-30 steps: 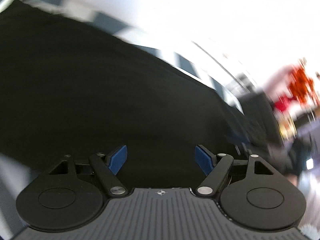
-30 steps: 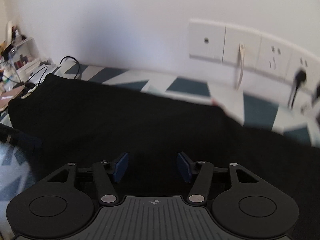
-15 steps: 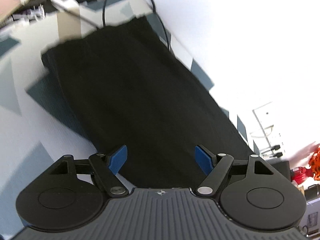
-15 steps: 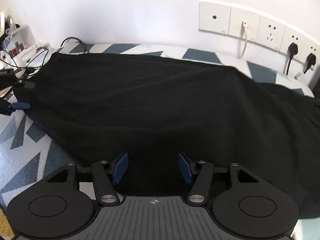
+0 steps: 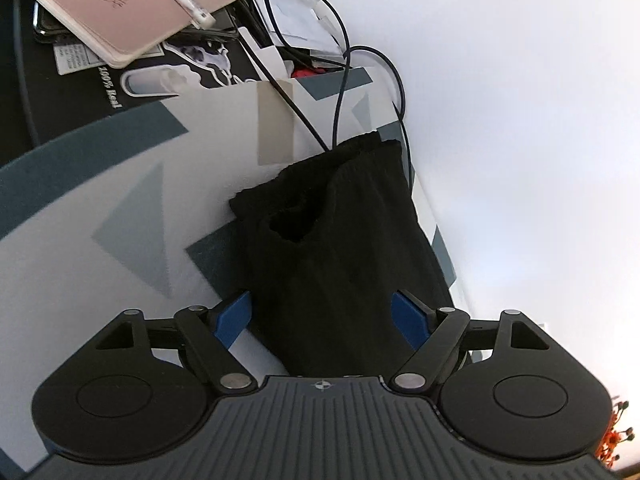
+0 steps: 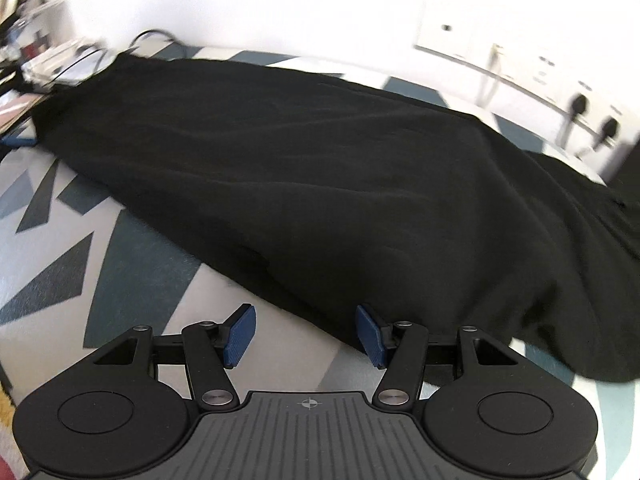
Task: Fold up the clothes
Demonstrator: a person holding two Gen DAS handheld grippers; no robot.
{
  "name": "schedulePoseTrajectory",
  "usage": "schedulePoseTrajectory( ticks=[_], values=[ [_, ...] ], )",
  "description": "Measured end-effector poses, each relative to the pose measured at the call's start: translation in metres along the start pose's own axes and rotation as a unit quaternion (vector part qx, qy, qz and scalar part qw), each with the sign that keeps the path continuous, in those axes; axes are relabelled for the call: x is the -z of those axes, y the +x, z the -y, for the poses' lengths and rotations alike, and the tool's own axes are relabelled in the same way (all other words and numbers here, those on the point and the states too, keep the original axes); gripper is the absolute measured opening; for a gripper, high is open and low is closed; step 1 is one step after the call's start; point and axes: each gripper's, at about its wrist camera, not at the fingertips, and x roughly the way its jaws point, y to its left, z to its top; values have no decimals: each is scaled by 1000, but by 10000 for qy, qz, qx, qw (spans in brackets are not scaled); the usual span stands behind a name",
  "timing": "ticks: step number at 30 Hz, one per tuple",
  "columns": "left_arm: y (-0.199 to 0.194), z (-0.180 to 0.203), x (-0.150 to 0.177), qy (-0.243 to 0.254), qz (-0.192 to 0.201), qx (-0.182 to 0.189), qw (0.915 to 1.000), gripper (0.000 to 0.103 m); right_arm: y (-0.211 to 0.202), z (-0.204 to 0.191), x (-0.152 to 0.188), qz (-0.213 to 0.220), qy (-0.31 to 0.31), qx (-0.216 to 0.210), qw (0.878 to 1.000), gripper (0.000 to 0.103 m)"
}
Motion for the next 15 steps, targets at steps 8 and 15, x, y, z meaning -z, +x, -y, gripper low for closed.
schedulePoseTrajectory(
  ticks=[8,15],
  values=[
    [2,-5,8,-212,-309,-395,9985,83,-7,10,13,53,366,333,9988,55],
    [4,-10,19,-716,119,23,9974,77,-14,11,26,38,756,452,9961,56]
  ],
)
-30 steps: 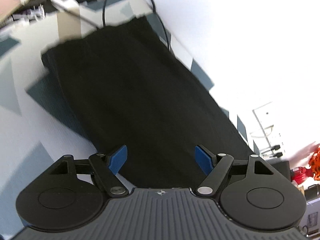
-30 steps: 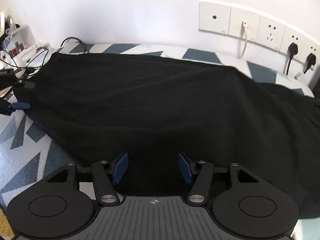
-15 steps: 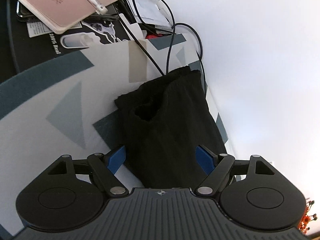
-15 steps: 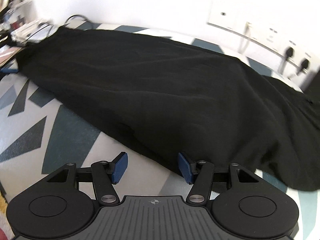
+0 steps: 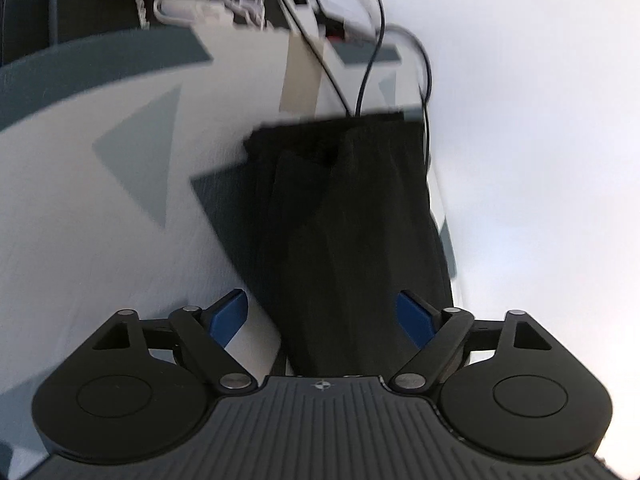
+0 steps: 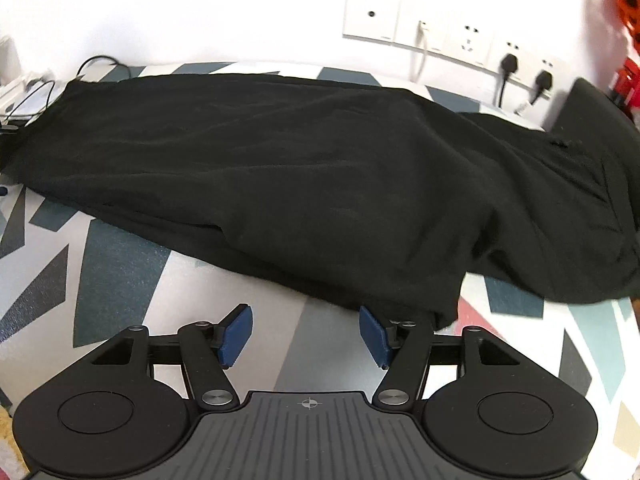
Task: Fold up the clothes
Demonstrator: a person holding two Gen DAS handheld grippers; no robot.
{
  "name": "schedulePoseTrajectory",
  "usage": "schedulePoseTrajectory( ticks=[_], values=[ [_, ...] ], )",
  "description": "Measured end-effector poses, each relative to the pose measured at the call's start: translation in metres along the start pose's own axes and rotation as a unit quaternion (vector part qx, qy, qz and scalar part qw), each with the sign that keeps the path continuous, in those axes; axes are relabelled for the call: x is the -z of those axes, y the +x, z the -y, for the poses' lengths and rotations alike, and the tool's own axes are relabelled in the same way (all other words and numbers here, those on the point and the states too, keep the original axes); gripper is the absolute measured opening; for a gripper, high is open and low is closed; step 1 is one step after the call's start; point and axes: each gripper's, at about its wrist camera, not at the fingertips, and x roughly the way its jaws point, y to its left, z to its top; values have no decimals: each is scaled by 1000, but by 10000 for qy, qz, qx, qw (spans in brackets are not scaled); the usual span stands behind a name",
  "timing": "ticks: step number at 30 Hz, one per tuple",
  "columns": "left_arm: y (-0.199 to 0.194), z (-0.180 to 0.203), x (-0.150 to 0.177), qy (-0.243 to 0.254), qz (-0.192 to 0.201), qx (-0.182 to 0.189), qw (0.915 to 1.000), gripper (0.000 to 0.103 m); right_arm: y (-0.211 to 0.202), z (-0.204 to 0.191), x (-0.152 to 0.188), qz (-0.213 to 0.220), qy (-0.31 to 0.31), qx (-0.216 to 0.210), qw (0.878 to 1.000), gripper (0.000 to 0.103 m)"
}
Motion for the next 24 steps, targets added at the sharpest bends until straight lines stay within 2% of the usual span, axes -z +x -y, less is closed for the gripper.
schedulePoseTrajectory(
  ticks=[2,4,6,7,10,12,13,14,16,18,20,21,24],
  values=[
    [-7,6,-2,70,252,164,9995,59,-2,-1,1,-1,6,25,10000,56],
    [-16,14,-4,335,488,345,9977,52,-4,-3,1,16,-75,61,10000,57],
    [-18,22,-8,687,666,355,9948,52,-8,-2,1,60,-90,84,9999,58],
    [-15,25,-11,785,685,229,9943,52,-9,-2,1,82,-70,93,9999,59],
    [-3,23,-18,772,622,-91,9950,52,-10,2,2,85,94,117,9999,59],
    [3,20,-19,782,577,-177,9951,50,-10,3,2,102,181,129,9997,59],
    [6,19,-18,795,557,-210,9951,30,-10,3,2,113,210,134,9996,59],
    [7,19,-18,812,586,-219,9947,5,-10,3,2,121,233,142,9996,59],
    [2,20,-19,842,764,-138,9934,4,-10,3,2,133,263,164,9994,59],
    [-8,25,-25,838,1062,107,9908,4,-9,3,2,127,262,203,9994,59],
    [-16,32,-33,1090,1324,177,9850,4,-9,3,1,122,250,241,9993,59],
    [-16,35,-38,1227,1382,122,9827,4,-10,3,1,119,248,256,9993,59],
    [-3,30,-45,1337,1207,-286,9832,4,-8,6,3,93,258,352,9990,60]
  ],
)
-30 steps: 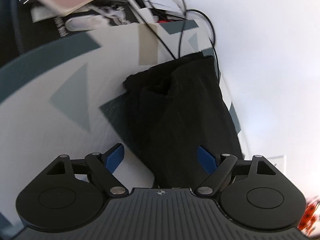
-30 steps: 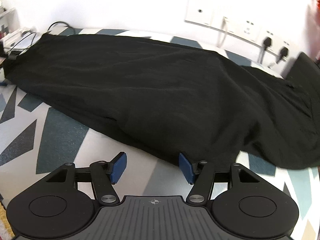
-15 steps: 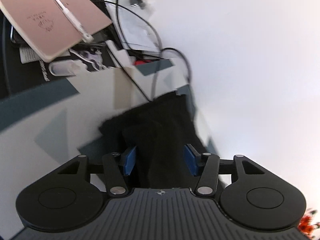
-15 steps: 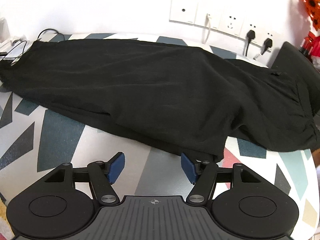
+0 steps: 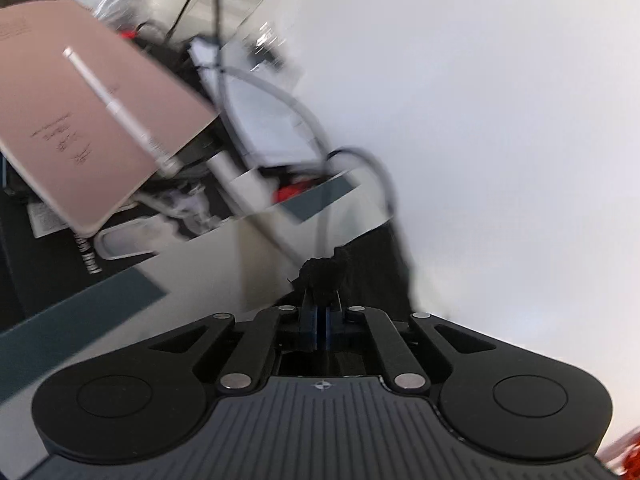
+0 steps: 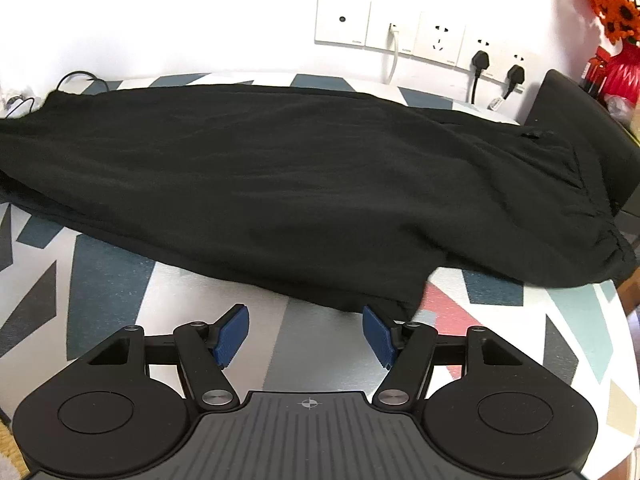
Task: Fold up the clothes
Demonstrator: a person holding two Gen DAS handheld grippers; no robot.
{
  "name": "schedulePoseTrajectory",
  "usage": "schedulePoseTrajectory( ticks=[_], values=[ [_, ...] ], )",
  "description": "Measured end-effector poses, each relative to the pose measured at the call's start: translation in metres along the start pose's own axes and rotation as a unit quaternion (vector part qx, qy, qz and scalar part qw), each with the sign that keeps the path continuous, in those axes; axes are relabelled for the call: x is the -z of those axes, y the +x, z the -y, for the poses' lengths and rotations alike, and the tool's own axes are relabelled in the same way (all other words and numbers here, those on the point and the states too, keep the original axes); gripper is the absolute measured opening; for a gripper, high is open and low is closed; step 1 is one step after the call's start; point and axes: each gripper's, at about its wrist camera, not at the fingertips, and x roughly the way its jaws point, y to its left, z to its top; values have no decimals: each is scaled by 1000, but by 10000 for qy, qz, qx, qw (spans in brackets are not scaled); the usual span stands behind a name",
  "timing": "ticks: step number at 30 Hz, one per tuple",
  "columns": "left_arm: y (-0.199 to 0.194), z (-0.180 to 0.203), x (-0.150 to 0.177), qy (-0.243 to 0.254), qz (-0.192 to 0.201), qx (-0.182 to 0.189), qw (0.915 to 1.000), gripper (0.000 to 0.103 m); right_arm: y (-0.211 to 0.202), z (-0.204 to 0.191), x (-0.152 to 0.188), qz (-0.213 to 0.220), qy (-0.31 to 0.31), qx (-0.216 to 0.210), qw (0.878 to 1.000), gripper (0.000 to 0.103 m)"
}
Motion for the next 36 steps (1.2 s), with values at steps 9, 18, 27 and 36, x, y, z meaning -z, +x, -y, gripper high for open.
schedulePoseTrajectory(
  ticks=[9,18,27,36],
  values=[
    [3,-13,9,-253,-636,-327,9971,31,10,17,7,-54,376,559,9977,60],
    [-18,-18,16,-529,-1254,-299,9902,70,30,22,-3,13,131,1053,9944,49],
    [-9,-17,34,-556,-1477,-323,9869,73,44,19,-13,94,-118,1249,9921,10],
    [-6,-20,33,-581,-1356,-143,9890,76,17,11,3,92,-224,1156,9930,7]
  ],
)
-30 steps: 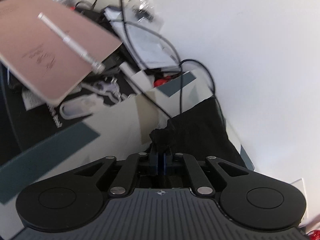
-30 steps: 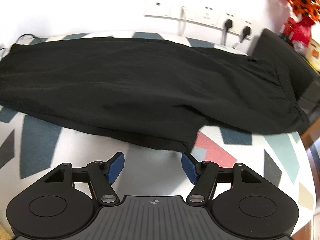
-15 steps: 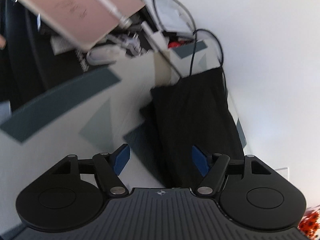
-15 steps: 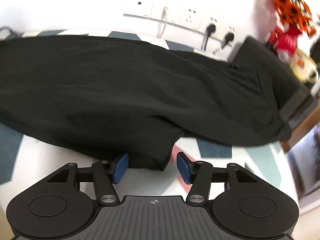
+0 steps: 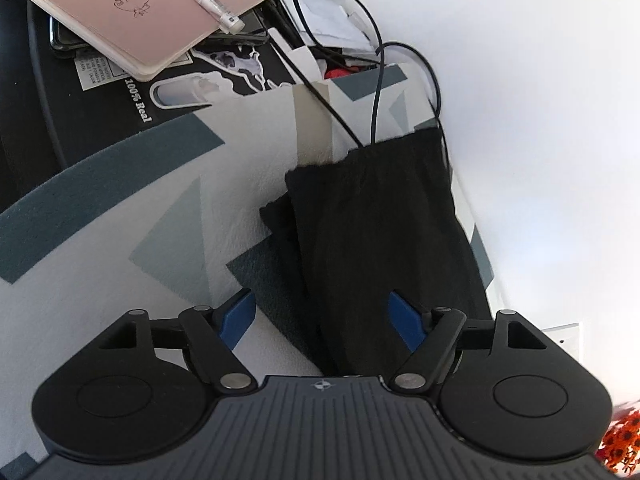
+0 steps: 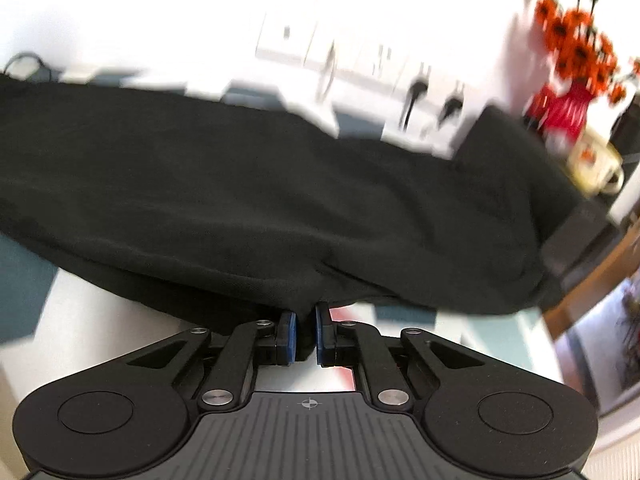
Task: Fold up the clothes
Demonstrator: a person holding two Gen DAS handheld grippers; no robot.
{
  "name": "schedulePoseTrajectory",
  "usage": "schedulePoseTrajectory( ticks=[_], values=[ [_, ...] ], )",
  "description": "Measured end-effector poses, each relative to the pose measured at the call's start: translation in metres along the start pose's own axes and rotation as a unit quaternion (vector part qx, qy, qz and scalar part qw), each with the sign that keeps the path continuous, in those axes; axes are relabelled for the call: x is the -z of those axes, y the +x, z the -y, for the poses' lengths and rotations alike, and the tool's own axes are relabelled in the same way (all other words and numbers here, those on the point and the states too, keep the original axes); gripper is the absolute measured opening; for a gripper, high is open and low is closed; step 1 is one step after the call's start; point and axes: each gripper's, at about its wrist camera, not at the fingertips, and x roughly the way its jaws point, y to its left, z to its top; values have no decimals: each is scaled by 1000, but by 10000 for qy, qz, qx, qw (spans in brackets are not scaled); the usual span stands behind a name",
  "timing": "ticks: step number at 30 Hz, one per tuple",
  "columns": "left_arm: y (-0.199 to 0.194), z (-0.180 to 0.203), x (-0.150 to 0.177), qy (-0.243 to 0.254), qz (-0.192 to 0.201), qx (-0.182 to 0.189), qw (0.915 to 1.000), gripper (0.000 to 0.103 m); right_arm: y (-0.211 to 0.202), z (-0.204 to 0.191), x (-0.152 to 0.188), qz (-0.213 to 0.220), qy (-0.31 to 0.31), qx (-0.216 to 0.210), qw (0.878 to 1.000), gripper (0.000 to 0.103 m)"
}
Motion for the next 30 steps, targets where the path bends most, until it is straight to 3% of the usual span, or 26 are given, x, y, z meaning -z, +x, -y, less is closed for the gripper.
schedulePoseTrajectory(
  ticks=[6,15,20,24,25,26,28,30],
  values=[
    [-2,-11,-13,-442,354,310,9979,76,16,1,-2,-240,511,-30,9984,8],
    [8,-9,-5,-178,940,667,9932,85,18,-1,-6,-261,435,-12,9987,8],
    [22,-5,-3,-359,767,962,9918,79,18,-1,-7,-277,448,-27,9986,9],
    [33,3,2,-174,820,973,9917,74,18,-1,-9,-296,446,-21,9986,9],
    [36,5,2,-176,755,994,9920,63,18,-2,-9,-303,445,-18,9985,9],
    [40,6,2,-177,660,991,9927,41,17,-2,-9,-310,444,-16,9985,9],
    [48,8,1,-136,562,842,9948,11,17,-2,-10,-314,438,-7,9985,9],
    [50,9,0,-199,610,740,9952,11,17,-3,-10,-312,428,3,9986,9]
  ],
)
